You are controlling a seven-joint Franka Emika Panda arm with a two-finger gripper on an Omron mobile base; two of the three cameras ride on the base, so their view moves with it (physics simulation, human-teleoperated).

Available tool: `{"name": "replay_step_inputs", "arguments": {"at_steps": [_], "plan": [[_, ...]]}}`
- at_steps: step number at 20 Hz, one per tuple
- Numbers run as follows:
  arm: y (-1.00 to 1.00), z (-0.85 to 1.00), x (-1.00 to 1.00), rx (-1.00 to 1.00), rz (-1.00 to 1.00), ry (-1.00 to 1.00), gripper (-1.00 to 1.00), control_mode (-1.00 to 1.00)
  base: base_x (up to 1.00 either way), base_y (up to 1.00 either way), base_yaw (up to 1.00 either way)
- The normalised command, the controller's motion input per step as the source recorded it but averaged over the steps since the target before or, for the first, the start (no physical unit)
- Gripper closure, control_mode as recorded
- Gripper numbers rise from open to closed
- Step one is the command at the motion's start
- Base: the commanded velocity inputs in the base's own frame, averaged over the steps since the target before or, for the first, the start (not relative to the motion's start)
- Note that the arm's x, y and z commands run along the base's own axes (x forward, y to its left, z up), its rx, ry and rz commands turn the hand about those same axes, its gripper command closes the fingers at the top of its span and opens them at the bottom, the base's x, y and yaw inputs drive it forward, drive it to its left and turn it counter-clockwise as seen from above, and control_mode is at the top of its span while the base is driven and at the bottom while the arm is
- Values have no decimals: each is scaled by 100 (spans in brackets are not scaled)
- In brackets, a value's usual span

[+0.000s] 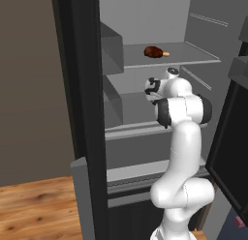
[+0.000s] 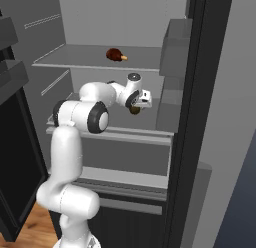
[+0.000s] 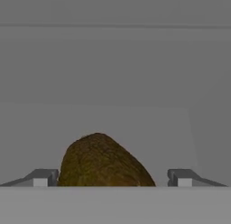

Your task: Take the cheese, steak, and avocado from the fridge and place them on the plate on the dining counter to create an appetizer plate.

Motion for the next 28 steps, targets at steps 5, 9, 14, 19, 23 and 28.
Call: {"name": "replay_step_inputs", "arguments": {"at_steps": [5, 9, 14, 19, 23, 28], "plan": [[12, -55, -14, 0, 1, 0, 100, -100, 0, 0, 0], [9, -16, -68, 0, 0, -3, 100, -100, 0, 0, 0], [21, 22, -100, 0, 0, -18, 100, -100, 0, 0, 0], [30, 82, -100, 0, -5, -22, 100, -100, 0, 0, 0], [29, 100, -100, 0, -9, -9, 100, -100, 0, 0, 0], [15, 97, -100, 0, -9, 0, 100, -100, 0, 0, 0]]}}
